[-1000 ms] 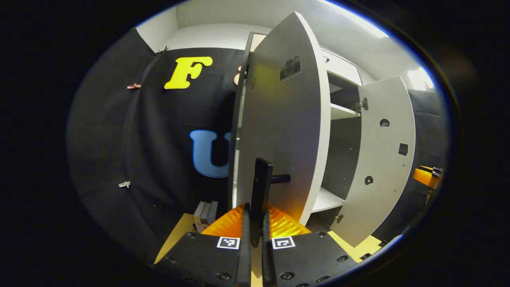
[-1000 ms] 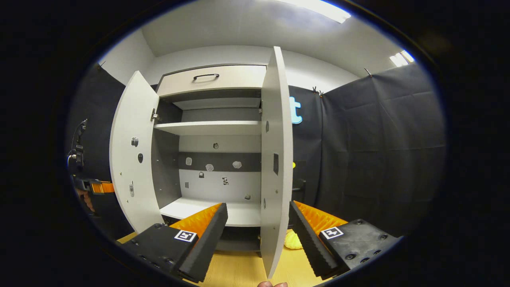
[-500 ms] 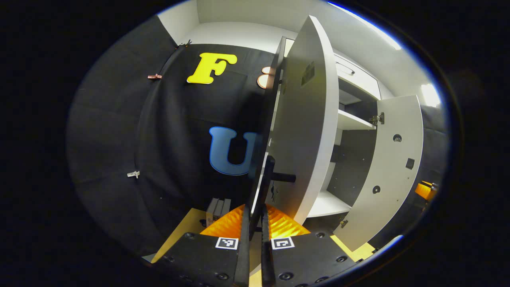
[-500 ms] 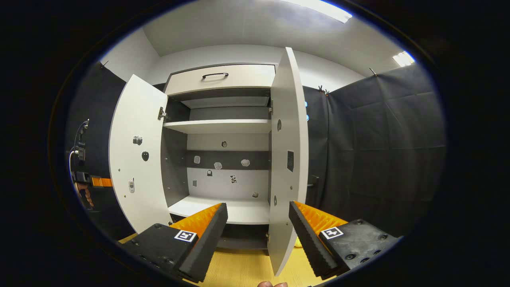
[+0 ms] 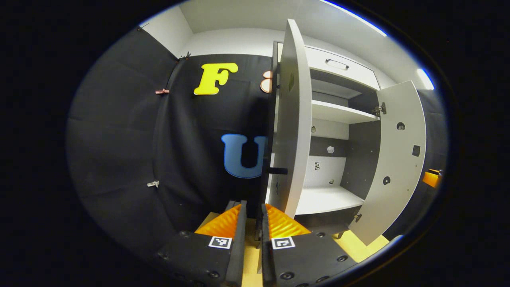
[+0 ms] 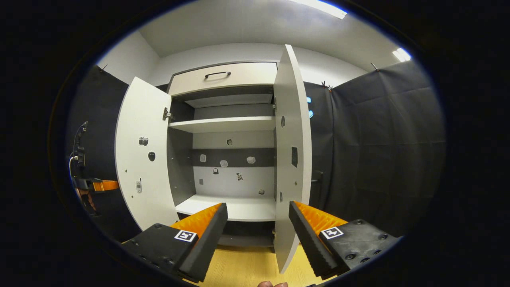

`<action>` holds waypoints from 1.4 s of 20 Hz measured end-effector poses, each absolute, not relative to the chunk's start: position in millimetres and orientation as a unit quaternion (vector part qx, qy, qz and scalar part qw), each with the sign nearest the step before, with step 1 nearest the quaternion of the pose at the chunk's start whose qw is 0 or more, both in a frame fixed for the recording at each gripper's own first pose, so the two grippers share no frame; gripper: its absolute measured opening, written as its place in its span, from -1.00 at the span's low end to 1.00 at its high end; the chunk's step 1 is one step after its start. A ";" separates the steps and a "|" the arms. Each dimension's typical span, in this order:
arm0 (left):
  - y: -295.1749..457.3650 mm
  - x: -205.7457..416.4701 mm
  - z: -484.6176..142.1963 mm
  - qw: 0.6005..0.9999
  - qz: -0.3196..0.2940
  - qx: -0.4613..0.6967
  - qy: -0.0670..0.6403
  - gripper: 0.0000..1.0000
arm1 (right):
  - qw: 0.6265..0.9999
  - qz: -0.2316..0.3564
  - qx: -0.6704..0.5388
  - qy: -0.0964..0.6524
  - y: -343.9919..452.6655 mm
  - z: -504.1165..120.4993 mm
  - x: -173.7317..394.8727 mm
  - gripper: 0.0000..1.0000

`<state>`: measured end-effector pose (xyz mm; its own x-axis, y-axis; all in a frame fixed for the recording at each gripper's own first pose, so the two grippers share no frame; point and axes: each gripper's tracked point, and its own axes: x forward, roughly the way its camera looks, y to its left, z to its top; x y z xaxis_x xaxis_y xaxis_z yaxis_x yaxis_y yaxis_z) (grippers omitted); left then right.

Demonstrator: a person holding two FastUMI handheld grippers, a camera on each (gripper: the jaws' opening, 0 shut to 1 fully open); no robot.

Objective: Open the right door of the double-door shoe cabinet with the right hand, and open the left door with the left hand.

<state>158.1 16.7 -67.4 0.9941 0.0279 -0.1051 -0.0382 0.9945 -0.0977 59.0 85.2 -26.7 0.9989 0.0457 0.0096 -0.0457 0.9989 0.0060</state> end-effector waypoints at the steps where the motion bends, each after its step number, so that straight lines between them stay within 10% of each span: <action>1: 15.1 151.4 -63.5 0.998 0.018 -0.050 0.047 -0.49 | 1.000 0.025 0.004 -0.005 86.7 -25.8 58.7 0.94; 11: -34.7 113.1 -44.4 0.999 -0.011 -0.018 0.031 0.96 | 0.999 0.032 0.004 -0.009 89.8 -22.9 55.7 0.94; 28: -88.6 83.2 -29.6 0.999 -0.027 -0.018 0.018 0.94 | 0.999 0.029 0.008 -0.027 88.6 -7.7 43.8 0.95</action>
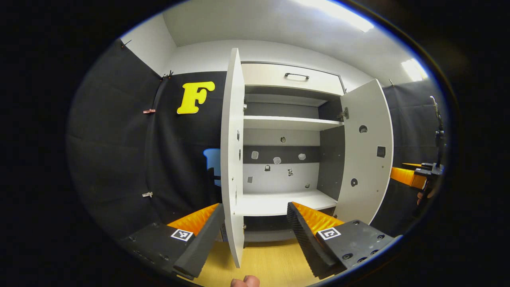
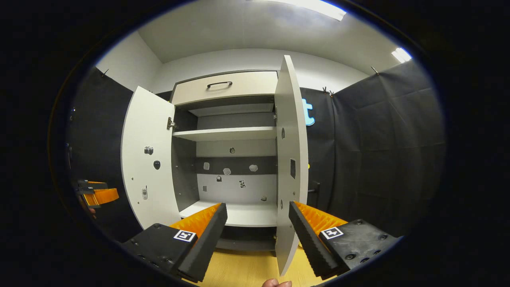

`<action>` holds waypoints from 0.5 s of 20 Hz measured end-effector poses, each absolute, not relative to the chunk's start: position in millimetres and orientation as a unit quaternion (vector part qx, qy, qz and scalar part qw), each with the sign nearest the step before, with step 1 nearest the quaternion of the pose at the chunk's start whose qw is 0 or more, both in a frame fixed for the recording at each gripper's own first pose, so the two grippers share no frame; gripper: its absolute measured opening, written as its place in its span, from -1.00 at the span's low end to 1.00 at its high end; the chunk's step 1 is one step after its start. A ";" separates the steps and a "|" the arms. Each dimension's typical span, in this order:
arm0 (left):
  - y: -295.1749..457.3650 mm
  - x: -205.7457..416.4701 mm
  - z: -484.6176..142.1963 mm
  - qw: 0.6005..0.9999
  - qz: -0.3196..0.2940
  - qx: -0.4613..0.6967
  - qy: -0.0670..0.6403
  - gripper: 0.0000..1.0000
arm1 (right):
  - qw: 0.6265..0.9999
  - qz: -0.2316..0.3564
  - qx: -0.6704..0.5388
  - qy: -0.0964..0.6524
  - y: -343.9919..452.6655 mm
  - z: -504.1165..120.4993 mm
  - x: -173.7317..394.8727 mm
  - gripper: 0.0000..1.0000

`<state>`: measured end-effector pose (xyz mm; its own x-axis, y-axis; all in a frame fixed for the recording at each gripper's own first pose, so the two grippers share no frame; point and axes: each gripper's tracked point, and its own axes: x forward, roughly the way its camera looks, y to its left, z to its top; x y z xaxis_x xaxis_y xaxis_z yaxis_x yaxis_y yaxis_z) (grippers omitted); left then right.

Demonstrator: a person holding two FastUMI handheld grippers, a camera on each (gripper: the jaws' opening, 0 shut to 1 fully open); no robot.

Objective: Open the right door of the double-door shoe cabinet with the right hand, and open the left door with the left hand.

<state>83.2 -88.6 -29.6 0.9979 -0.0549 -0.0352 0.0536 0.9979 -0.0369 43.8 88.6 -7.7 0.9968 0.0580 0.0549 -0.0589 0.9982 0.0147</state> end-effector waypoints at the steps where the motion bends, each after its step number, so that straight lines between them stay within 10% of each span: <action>1: -89.2 83.4 -30.3 0.999 -0.028 -0.018 0.019 0.95 | 0.999 0.028 0.007 -0.027 88.4 -8.4 43.8 0.96; 10: -98.2 84.7 -32.1 0.999 -0.036 -0.011 0.024 0.95 | 0.999 0.023 0.013 -0.027 82.2 -9.7 39.3 0.96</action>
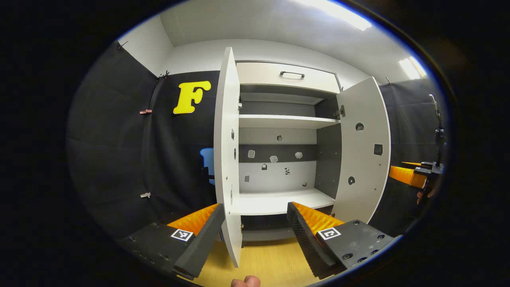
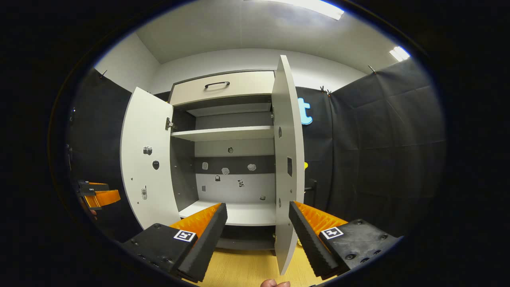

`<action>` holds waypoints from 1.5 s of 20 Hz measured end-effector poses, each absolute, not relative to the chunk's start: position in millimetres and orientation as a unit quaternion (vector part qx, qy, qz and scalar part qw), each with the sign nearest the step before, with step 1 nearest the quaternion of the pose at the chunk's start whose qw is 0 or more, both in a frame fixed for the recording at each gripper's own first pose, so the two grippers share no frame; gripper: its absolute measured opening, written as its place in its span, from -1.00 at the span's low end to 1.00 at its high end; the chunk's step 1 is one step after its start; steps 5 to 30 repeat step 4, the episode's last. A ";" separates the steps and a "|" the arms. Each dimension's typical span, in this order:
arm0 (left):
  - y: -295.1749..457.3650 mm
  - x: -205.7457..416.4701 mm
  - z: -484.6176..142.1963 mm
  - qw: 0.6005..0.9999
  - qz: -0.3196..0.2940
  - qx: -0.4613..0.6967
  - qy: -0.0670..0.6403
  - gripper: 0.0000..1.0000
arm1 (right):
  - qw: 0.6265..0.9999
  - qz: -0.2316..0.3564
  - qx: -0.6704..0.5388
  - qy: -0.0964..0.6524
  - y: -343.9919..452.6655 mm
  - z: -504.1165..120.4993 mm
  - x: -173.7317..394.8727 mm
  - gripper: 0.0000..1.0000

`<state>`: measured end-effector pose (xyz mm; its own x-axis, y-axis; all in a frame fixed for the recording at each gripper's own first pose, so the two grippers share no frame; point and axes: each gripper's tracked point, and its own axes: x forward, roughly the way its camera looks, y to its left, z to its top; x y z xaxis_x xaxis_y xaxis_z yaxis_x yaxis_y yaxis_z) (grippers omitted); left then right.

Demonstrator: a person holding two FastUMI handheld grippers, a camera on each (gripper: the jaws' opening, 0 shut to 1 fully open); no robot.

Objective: Open the right door of the double-door shoe cabinet with the right hand, and open the left door with the left hand.

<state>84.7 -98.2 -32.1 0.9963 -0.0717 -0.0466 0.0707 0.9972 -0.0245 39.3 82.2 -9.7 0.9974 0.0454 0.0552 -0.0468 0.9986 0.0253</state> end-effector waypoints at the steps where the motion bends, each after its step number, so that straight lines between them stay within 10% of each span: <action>1: -98.1 84.7 -33.0 0.999 -0.036 -0.012 0.025 0.95 | 0.999 0.023 0.013 -0.027 81.6 -9.3 38.8 0.96; 30: -98.8 85.1 -33.3 0.999 -0.036 -0.013 0.026 0.95 | 0.999 0.023 0.013 -0.028 81.5 -8.7 36.9 0.96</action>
